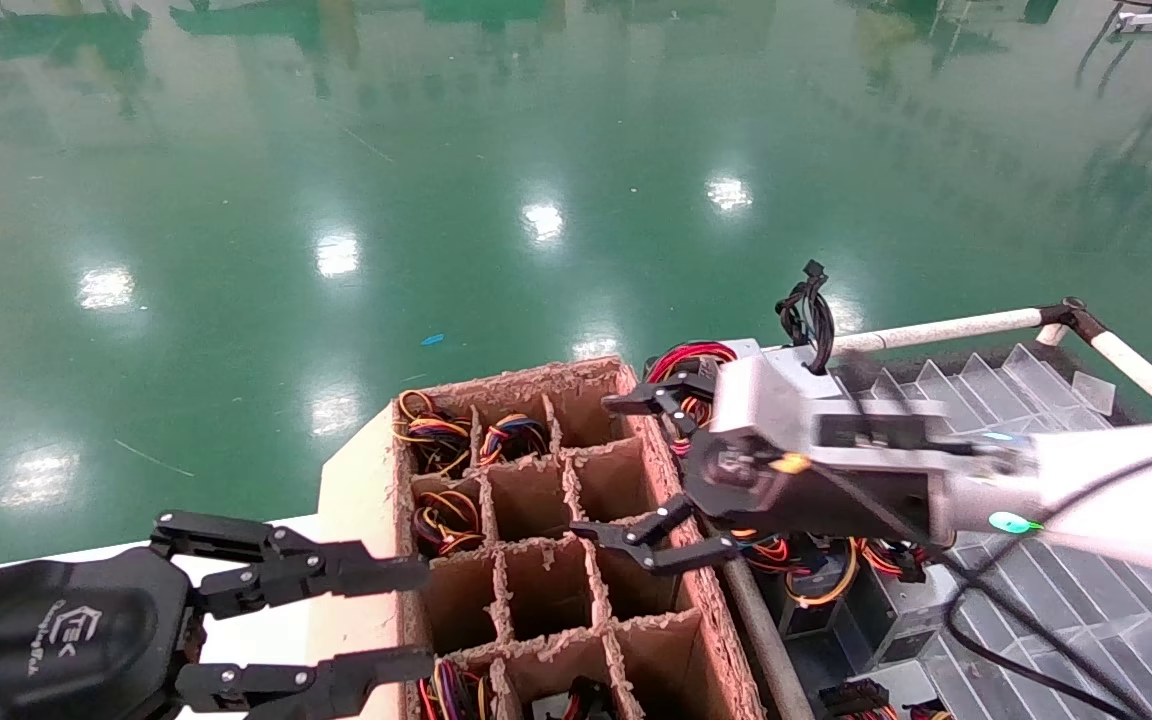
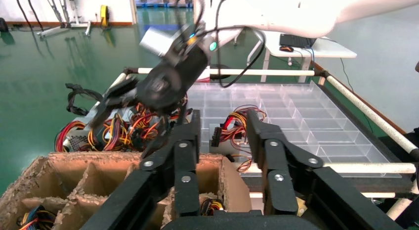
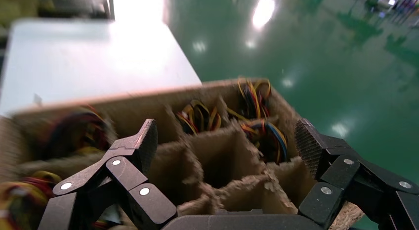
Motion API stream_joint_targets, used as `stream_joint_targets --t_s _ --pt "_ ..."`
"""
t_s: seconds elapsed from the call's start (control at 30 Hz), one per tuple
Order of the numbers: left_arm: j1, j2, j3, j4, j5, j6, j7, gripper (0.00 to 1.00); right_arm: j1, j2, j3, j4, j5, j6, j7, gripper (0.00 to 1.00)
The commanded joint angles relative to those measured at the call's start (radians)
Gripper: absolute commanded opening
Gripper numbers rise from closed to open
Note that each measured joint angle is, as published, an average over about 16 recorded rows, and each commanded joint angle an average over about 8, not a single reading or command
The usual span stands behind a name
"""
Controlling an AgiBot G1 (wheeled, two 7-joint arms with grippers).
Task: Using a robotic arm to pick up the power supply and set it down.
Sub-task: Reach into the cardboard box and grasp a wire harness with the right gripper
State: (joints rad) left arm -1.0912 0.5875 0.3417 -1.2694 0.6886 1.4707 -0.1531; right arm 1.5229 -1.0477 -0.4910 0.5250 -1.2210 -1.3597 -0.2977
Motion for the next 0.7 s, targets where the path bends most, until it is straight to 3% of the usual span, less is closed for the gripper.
stream_joint_targets --t_s 0.03,0.23,0.37,0.5,0.7 --pt "0.000 0.000 0.000 0.000 0.000 0.000 0.000 1.00 0.048 -0.048 -0.026 -0.079 -0.047 0.016 -0.040 1.00" --pt "0.000 0.000 0.000 0.000 0.000 0.000 0.000 1.00 0.132 -0.191 -0.065 -0.253 -0.142 0.238 -0.137 1.00" --pt "0.000 0.000 0.000 0.000 0.000 0.000 0.000 1.00 0.161 -0.266 -0.084 -0.322 -0.178 0.344 -0.202 1.00" --pt "0.000 0.000 0.000 0.000 0.000 0.000 0.000 1.00 0.164 -0.305 -0.105 -0.330 -0.197 0.385 -0.278 1.00" --pt "0.000 0.000 0.000 0.000 0.000 0.000 0.000 1.00 0.130 -0.320 -0.156 -0.245 -0.195 0.392 -0.390 1.00"
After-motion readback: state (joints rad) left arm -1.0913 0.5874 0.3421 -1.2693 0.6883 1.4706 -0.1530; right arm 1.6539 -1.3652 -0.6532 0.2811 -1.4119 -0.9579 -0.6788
